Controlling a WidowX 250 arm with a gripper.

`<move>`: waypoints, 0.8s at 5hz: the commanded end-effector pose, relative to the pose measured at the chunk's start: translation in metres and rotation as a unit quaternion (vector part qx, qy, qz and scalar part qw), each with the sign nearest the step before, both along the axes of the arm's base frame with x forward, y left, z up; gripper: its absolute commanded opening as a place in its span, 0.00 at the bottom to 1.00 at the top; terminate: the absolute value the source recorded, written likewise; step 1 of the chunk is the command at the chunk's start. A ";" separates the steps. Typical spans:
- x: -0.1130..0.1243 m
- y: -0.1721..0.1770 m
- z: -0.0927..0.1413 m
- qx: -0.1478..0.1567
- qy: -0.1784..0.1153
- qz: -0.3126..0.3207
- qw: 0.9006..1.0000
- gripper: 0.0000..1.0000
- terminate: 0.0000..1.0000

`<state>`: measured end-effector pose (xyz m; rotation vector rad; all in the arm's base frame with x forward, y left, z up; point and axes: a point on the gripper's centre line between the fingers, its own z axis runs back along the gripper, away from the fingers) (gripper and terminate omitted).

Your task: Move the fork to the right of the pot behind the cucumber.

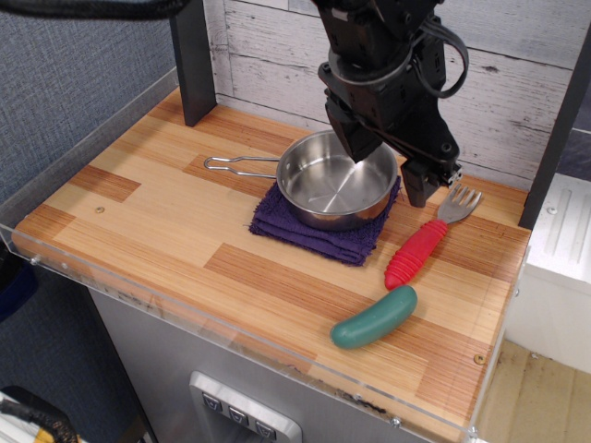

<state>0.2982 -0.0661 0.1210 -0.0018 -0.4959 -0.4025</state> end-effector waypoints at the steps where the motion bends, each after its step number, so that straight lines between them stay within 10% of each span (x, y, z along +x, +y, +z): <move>1: -0.011 0.004 0.007 -0.001 -0.016 0.000 1.000 1.00 0.00; 3: -0.011 0.004 0.007 -0.001 -0.016 0.000 1.000 1.00 0.00; 4: -0.011 0.004 0.007 -0.001 -0.016 0.000 1.000 1.00 1.00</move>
